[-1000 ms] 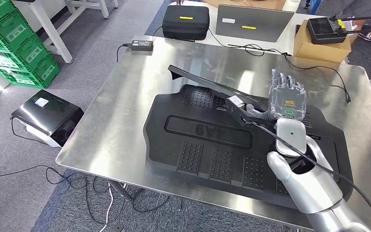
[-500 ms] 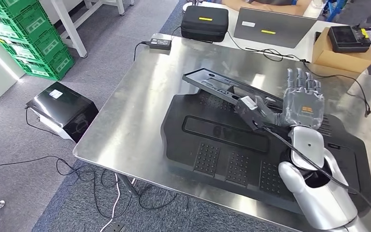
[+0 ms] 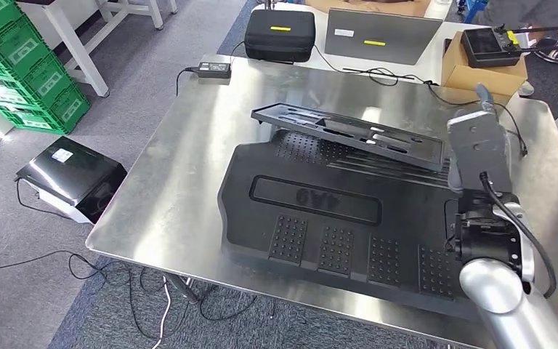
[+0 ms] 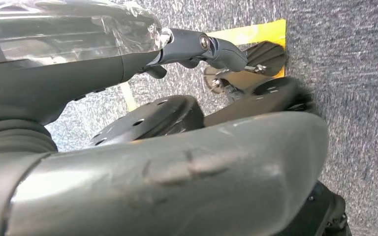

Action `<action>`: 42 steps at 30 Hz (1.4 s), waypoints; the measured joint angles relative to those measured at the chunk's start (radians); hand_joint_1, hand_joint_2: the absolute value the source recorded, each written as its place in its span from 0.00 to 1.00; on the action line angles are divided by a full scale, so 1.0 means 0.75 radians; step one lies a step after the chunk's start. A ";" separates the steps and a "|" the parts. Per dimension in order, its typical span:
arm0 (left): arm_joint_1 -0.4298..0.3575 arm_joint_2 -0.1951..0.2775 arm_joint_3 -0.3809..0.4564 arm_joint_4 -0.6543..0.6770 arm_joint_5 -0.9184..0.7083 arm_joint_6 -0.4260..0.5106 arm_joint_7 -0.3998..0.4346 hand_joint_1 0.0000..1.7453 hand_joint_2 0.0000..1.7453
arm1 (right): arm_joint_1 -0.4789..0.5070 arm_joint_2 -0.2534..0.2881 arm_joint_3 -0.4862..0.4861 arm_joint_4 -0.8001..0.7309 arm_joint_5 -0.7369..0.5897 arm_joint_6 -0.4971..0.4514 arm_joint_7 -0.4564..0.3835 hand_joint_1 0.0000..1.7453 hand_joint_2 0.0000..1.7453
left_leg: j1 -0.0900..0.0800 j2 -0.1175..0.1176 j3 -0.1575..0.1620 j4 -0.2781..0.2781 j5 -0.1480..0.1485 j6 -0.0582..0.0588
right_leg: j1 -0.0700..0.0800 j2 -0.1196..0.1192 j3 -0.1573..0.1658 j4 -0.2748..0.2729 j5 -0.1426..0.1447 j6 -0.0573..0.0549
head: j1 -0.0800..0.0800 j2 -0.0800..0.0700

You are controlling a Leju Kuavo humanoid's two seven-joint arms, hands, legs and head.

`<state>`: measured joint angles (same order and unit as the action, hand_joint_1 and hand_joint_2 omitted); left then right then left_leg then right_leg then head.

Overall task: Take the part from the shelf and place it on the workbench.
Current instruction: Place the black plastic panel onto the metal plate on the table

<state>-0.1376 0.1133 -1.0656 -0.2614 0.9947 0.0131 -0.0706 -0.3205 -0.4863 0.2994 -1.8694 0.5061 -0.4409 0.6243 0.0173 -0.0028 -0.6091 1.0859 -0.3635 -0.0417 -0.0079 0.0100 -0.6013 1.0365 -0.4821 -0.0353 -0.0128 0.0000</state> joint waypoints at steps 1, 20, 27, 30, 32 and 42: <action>0.001 0.000 0.002 0.000 0.001 0.001 0.000 0.00 0.25 | 0.003 -0.018 -0.002 -0.009 -0.014 -0.013 -0.005 0.00 0.00 | -0.002 0.000 0.016 -0.039 0.009 0.006 | 0.002 0.002 -0.001 0.002 -0.001 0.007 | 0.001 0.000; 0.066 0.004 0.062 0.019 0.135 0.098 -0.036 0.00 1.00 | 0.401 -0.287 -0.392 -0.073 -0.426 -0.326 -0.117 0.00 0.00 | -0.019 -0.005 0.026 -0.050 -0.004 0.028 | -0.004 -0.019 0.012 -0.004 -0.013 0.019 | 0.067 0.000; 0.074 0.004 0.088 0.020 0.168 0.118 -0.016 0.00 1.00 | 0.604 -0.297 -0.649 -0.044 -0.489 -0.343 -0.181 0.00 0.00 | -0.016 -0.002 -0.115 0.299 -0.159 0.016 | -0.004 -0.015 0.020 -0.009 -0.014 -0.008 | 0.017 0.000; 0.074 0.004 0.089 0.020 0.169 0.118 0.001 0.00 1.00 | 0.664 -0.286 -0.731 -0.016 -0.492 -0.344 -0.222 0.00 0.00 | -0.021 -0.002 0.006 0.044 -0.035 0.036 | -0.001 -0.010 0.026 -0.007 -0.018 -0.001 | 0.003 0.000; 0.074 0.004 0.089 0.020 0.168 0.119 0.012 0.00 1.00 | 0.711 -0.273 -0.789 0.004 -0.493 -0.344 -0.252 0.00 0.00 | -0.026 -0.001 0.046 -0.055 -0.009 0.045 | 0.000 -0.009 0.024 -0.004 -0.020 0.011 | 0.004 0.000; 0.075 -0.003 0.089 0.020 0.168 0.127 0.026 0.00 1.00 | 0.847 -0.149 -1.118 0.155 -0.515 -0.345 -0.387 0.00 0.00 | -0.025 0.010 0.051 -0.087 0.006 0.078 | -0.014 -0.010 -0.126 0.329 -0.173 0.072 | 0.057 0.000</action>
<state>-0.0810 0.1114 -0.9987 -0.2464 1.1205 0.1085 -0.0511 0.3144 -0.5982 -0.5389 -1.7529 0.1201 -0.6993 0.3338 -0.0018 0.0045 -0.5707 1.0205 -0.3590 0.0167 -0.0183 0.0024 -0.6962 1.2831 -0.6118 0.0187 0.0298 0.0000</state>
